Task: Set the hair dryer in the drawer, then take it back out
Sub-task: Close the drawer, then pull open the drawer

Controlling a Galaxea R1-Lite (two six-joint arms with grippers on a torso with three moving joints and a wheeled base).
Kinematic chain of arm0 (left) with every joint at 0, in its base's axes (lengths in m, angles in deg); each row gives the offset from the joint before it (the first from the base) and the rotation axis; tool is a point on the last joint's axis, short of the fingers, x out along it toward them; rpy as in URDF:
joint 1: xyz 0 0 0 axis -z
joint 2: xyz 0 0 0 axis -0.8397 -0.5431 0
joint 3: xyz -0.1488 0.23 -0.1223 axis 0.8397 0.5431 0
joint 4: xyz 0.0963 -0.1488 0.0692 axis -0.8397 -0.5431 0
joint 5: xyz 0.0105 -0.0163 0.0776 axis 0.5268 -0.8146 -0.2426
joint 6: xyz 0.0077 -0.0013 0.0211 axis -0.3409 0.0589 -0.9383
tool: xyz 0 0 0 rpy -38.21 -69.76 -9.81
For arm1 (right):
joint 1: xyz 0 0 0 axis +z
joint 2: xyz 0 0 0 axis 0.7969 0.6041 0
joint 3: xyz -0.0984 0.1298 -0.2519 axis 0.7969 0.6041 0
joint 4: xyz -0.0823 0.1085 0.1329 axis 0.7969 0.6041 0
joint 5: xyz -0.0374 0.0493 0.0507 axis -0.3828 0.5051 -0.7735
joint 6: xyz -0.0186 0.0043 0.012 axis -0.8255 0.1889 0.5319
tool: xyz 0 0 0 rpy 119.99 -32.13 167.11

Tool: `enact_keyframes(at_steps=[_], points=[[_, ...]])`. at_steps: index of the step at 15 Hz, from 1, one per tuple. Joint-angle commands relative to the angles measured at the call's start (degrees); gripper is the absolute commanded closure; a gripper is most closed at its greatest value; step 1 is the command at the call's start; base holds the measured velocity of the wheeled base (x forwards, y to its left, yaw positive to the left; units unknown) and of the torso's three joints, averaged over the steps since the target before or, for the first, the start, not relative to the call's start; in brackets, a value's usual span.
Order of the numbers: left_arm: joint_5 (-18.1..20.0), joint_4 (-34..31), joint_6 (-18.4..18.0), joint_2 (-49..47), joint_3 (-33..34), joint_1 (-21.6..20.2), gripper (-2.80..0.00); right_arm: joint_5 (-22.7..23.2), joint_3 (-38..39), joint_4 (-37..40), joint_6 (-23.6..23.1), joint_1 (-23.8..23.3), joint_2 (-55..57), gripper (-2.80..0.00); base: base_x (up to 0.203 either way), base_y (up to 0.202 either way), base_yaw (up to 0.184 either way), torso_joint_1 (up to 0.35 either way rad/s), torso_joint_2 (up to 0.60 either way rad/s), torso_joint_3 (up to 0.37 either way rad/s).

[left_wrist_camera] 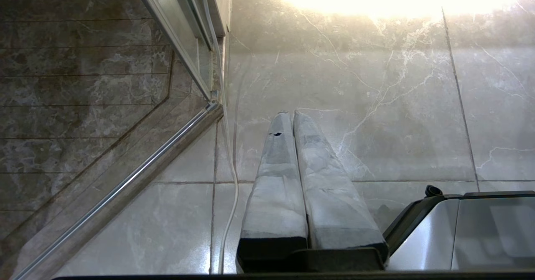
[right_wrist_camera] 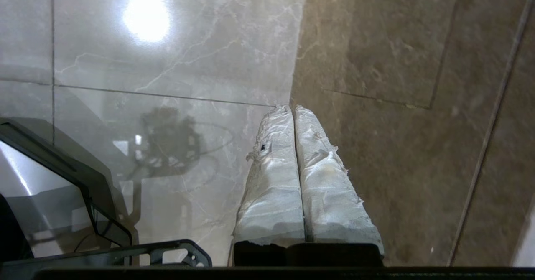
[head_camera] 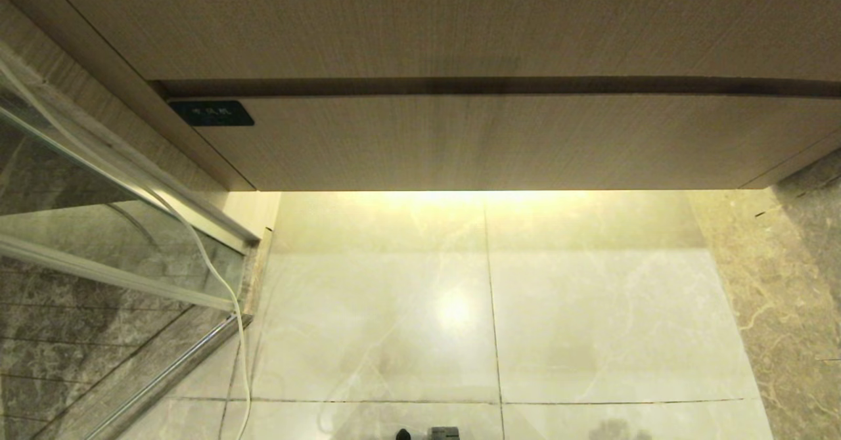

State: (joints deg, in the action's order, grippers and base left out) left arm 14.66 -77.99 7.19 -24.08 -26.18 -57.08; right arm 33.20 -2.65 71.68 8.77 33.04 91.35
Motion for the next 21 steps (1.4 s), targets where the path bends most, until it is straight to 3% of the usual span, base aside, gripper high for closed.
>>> enact_keyframes(at_steps=[1,7,9,12,17,21], points=[[0.0,0.0,0.0,0.0,0.0,0.0,0.00,0.3,-0.2,1.4,-0.2,-1.3,-2.5,0.00,0.000,0.000,0.000,0.000,0.00,0.000],[0.0,0.0,0.0,0.0,0.1,0.1,0.00,3.5,-0.8,3.2,-0.3,-2.0,-1.5,0.00,0.000,0.000,0.000,0.000,0.00,0.000],[0.0,0.0,0.0,0.0,0.0,0.0,0.00,7.4,-0.3,3.7,-0.3,-2.6,0.4,0.00,0.000,0.000,0.000,0.000,0.00,0.000],[0.0,0.0,0.0,0.0,0.0,0.1,0.00,8.3,0.9,1.5,-0.2,-2.7,2.7,0.00,0.000,0.000,0.000,0.000,0.00,0.000],[0.0,0.0,0.0,0.0,0.0,0.1,0.00,8.2,6.9,-8.4,0.5,-1.9,6.2,0.00,0.000,0.000,0.000,0.000,0.00,0.000],[0.0,0.0,0.1,0.0,0.0,0.1,0.00,8.2,8.1,-10.5,0.5,-0.7,8.3,0.00,0.000,0.000,0.000,0.000,0.00,0.000]])
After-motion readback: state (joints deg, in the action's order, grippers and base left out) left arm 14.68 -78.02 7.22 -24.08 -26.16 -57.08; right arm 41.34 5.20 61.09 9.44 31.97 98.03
